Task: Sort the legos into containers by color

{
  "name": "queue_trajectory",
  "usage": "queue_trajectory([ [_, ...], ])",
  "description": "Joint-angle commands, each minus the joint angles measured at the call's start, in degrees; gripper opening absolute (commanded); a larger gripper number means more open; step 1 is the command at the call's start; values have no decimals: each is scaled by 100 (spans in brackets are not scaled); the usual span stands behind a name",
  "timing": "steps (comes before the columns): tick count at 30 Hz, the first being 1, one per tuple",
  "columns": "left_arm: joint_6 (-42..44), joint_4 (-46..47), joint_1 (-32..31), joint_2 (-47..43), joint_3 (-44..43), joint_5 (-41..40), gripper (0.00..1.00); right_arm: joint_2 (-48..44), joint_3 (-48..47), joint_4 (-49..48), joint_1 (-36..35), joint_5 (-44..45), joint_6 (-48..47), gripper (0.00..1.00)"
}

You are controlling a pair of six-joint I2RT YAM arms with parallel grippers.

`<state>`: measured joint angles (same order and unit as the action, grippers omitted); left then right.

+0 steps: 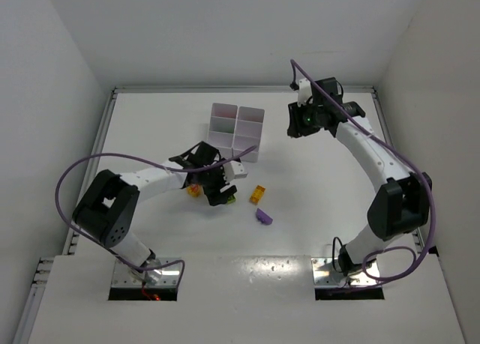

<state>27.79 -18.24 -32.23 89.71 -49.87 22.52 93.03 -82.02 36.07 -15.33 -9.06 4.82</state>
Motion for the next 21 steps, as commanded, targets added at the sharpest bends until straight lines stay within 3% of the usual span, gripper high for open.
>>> queue_trajectory([
  [1,147,216,-117,81,-234,156,78,-303,81,-74,109,-87,107,1],
  [18,-186,276,-451,776,-498,288,78,-356,186,-74,215,-140,107,1],
  [21,-239,277,-451,898,-498,157,71,-409,238,-74,268,-140,54,1],
])
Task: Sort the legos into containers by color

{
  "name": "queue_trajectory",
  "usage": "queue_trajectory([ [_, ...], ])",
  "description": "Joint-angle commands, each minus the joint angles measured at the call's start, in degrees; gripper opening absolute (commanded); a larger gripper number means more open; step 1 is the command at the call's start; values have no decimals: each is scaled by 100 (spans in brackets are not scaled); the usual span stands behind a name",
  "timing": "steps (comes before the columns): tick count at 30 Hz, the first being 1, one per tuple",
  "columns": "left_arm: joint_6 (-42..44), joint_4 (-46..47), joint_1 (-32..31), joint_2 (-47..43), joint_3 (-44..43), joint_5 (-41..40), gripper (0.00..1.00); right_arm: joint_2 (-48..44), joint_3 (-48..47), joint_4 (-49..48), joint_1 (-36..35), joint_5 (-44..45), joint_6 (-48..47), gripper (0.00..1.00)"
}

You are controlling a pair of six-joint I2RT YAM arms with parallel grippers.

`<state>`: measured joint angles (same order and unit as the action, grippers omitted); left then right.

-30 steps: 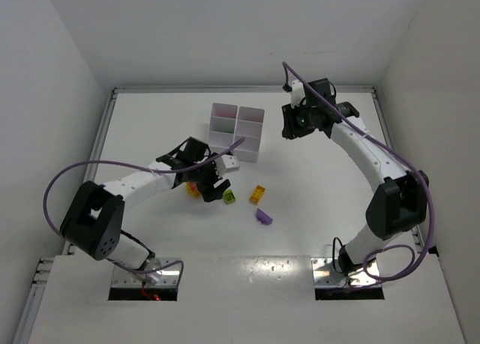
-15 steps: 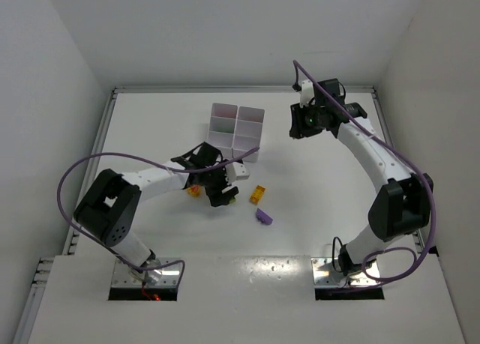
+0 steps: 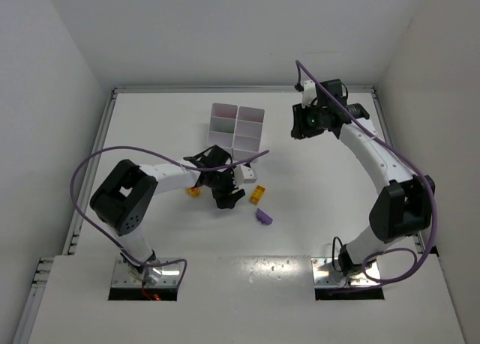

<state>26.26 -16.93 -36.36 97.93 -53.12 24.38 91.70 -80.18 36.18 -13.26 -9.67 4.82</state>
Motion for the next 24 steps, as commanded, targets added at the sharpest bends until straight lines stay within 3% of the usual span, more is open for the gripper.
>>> queue_trajectory([
  [1,-86,198,-38,147,-172,-30,67,-276,55,-85,60,-79,54,1],
  [2,-147,199,-38,147,-233,-100,56,-276,55,-85,60,-79,54,1],
  [4,-148,199,-38,147,-234,-152,43,-328,55,-85,60,-79,54,1],
  [5,-148,199,-38,147,-234,-153,28,-328,55,-85,60,-79,-7,1],
  [8,-209,199,23,52,-234,-215,7,-276,55,-138,-2,-79,-77,1],
  [15,-858,199,743,-1141,-172,400,1,330,-610,-243,-449,-579,-305,1],
  [24,-2441,-3,1710,-2225,-866,278,0,1780,-2018,-463,-1047,-405,-324,1],
])
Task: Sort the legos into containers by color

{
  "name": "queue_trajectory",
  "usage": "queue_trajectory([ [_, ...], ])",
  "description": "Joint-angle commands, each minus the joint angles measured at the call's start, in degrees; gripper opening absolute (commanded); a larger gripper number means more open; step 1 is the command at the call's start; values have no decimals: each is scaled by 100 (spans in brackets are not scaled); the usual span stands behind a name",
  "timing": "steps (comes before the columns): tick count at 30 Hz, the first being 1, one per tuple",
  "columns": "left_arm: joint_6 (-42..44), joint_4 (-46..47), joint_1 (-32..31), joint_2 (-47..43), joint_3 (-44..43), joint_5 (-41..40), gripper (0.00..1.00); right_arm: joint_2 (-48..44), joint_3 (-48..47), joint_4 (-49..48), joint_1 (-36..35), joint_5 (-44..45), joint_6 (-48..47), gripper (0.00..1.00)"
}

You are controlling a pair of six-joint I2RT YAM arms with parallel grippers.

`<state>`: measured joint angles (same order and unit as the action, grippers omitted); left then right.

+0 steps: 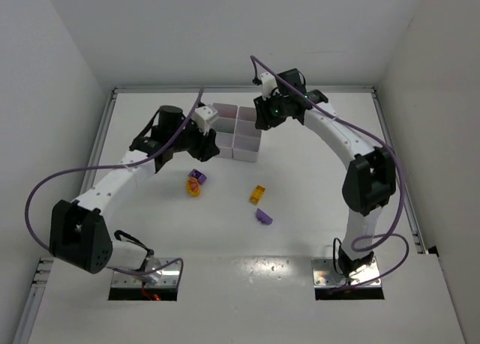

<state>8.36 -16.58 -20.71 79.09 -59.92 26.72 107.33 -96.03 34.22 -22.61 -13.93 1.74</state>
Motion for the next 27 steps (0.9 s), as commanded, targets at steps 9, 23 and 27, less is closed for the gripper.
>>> queue_trajectory([
  [9,-977,-38,506,-578,-239,-149,0,1176,-1208,-267,-472,523,115,1],
  [23,-818,-38,506,-684,-187,-334,0,1475,-1146,-442,-639,1419,924,3],
  [27,-766,-38,506,-684,-134,-387,0,1475,-1146,-547,-709,1656,1285,0],
])
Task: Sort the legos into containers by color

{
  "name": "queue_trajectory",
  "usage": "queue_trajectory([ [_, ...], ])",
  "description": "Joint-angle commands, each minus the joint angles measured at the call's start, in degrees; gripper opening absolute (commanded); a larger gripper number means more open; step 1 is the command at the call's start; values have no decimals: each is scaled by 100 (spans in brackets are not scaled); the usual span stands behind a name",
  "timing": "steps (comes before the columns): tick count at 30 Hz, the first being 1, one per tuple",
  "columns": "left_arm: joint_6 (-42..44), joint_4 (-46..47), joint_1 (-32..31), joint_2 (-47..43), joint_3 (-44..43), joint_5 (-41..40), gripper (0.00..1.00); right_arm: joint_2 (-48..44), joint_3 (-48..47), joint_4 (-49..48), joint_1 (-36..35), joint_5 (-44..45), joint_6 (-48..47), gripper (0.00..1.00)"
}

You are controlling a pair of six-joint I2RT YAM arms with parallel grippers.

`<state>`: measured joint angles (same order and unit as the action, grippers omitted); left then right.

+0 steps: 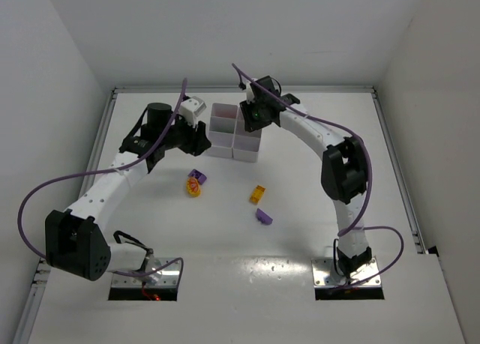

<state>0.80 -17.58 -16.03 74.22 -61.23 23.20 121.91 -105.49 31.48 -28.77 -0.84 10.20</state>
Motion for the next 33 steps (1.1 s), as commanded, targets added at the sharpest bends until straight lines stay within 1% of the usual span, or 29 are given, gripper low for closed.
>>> queue_trajectory([
  [1,-9,62,39,-197,-3,-35,0,17,-200,-274,-93,348,439,0],
  [5,43,62,39,-197,50,-88,0,70,-147,-274,-146,409,834,0],
  [10,43,115,39,-250,50,-149,0,122,-94,-327,-146,462,1098,0],
  [12,43,115,39,-250,50,-149,0,123,-94,-327,-146,611,1186,0],
  [15,43,115,39,-250,103,-149,0,123,-94,-327,-146,822,1318,8],
  [17,43,115,39,-250,103,-149,0,175,-42,-380,-146,1024,1397,16],
  [19,43,115,39,-250,103,-149,0,176,-42,-380,-146,1025,1450,16],
  [22,43,168,39,-250,103,-149,0,176,11,-433,-146,1086,1450,23],
  [23,43,168,39,-250,103,-149,0,176,11,-494,-146,1147,1450,23],
  [25,43,168,39,-250,103,-149,0,176,11,-494,-146,1148,1503,34],
  [26,43,168,39,-302,103,-149,0,176,11,-494,-146,1148,1503,47],
  [28,43,168,39,-302,155,-149,0,176,11,-547,-146,964,1503,55],
  [30,43,168,39,-302,155,-149,0,106,11,-600,-146,745,1354,59],
  [33,43,168,39,-302,155,-96,0,-17,64,-652,-146,630,1275,61],
])
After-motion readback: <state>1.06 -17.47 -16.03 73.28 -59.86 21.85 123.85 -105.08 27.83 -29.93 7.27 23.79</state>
